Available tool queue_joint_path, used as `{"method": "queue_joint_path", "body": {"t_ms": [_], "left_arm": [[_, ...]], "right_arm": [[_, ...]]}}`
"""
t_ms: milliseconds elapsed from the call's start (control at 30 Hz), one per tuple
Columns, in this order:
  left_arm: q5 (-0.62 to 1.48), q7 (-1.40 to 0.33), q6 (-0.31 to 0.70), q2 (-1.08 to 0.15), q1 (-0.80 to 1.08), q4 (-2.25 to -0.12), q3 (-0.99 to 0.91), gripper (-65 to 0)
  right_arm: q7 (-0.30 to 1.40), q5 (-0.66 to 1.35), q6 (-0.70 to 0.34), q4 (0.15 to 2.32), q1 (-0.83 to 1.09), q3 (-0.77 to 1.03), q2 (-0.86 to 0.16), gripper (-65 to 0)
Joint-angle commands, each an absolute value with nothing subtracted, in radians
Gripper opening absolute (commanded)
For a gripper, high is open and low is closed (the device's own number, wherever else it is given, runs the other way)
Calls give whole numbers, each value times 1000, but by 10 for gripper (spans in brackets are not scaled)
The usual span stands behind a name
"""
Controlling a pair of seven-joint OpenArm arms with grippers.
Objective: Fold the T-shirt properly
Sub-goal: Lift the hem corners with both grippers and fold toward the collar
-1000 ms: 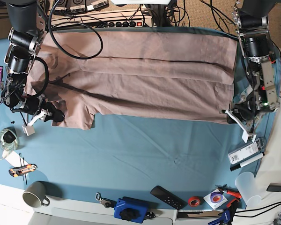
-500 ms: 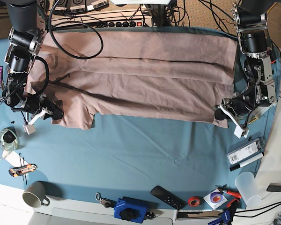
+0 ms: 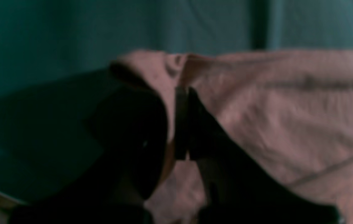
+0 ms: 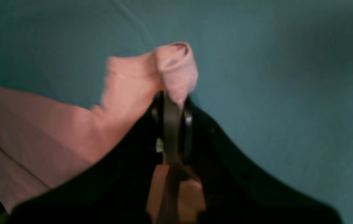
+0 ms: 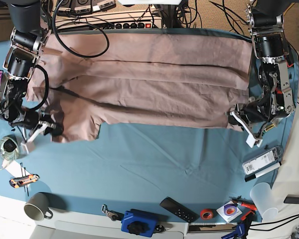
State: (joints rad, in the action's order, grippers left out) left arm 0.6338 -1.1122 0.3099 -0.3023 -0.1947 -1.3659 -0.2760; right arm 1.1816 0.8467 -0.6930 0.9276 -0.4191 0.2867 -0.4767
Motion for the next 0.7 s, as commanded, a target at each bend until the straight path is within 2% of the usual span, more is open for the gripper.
{"method": "queue_joint_path", "body": {"t_ms": [0, 133, 300, 667], "left_arm": [[664, -1113, 311, -313, -216, -1405, -280, -650], [667, -1168, 311, -313, -210, -1476, -280, -650], [667, -1198, 311, -314, -178, -1541, -280, -650], [668, -1212, 311, -313, -33, -1729, -331, -650]], "right_arm": [[1188, 895, -698, 957, -445, 290, -497, -650], [1281, 1009, -698, 989, -442, 290, -499, -650], [1320, 1096, -698, 1043, -402, 293, -527, -650], [1396, 1159, -698, 1422, -167, 510, -529, -650]]}}
